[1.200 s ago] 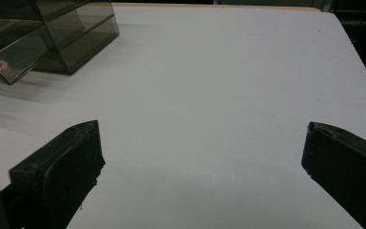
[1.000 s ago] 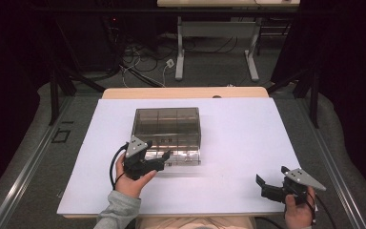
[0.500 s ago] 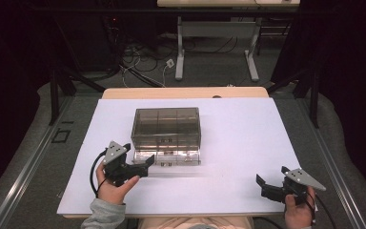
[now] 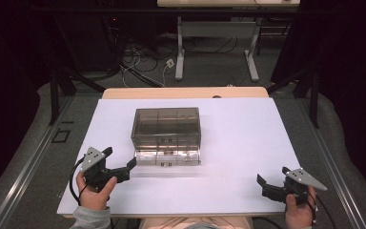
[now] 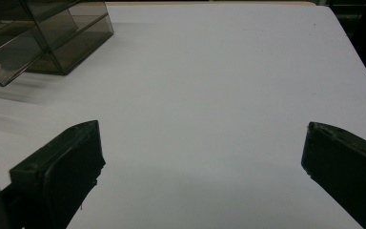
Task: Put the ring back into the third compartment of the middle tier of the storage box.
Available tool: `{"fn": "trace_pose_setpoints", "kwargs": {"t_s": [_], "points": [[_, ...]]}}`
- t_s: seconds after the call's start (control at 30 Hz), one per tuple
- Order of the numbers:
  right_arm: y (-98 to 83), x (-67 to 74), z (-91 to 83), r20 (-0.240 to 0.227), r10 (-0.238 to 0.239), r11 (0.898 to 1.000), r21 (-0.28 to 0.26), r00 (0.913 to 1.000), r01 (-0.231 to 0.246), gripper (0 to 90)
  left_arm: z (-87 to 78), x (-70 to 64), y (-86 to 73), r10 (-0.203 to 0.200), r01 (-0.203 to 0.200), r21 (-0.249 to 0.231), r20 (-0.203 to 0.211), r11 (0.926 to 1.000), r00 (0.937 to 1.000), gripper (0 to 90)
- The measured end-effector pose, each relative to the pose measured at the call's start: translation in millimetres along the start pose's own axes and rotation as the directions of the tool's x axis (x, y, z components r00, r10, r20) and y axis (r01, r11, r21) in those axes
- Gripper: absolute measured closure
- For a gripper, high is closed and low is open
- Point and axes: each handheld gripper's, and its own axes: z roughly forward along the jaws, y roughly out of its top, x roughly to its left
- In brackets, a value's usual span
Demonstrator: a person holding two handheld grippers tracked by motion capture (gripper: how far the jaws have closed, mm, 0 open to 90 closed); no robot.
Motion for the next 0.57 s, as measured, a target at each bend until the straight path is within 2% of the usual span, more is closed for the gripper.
{"fn": "trace_pose_setpoints", "kwargs": {"t_s": [0.07, 0.13, 0.2, 0.43, 0.57], "points": [[0.2, -0.3, -0.5, 0.0, 0.002, 1.0, 0.001, 1.0, -0.002, 0.0, -2.3, 2.5, -2.3, 0.009, -0.009, 0.003, -0.01, 1.0, 0.9999, 0.6], [0.2, -0.6, -0.6, 0.003, 0.0, 1.0, -0.004, 1.0, 0.0, 0.0, -4.5, 5.0, -4.5, 0.034, -0.034, 0.016, -0.018, 0.9993, 0.9993, 0.6], [0.0, -0.8, -0.7, 0.001, 0.001, 1.0, -0.001, 1.0, -0.001, 0.0, -6.2, 7.1, -6.5, 0.037, -0.036, 0.018, -0.024, 0.9992, 0.999, 0.6], [-0.2, -0.8, 0.1, 0.003, 0.003, 1.0, 0.002, 1.0, -0.003, 0.0, -13.5, 15.6, -11.4, 0.019, -0.02, -0.005, -0.041, 0.9998, 0.999, 0.6], [-0.4, -1.6, 0.0, 0.007, 0.006, 1.0, 0.0, 1.0, -0.006, 0.0, -13.7, 21.1, -14.3, 0.006, -0.006, -0.003, -0.056, 1.0, 0.9984, 0.6]]}}
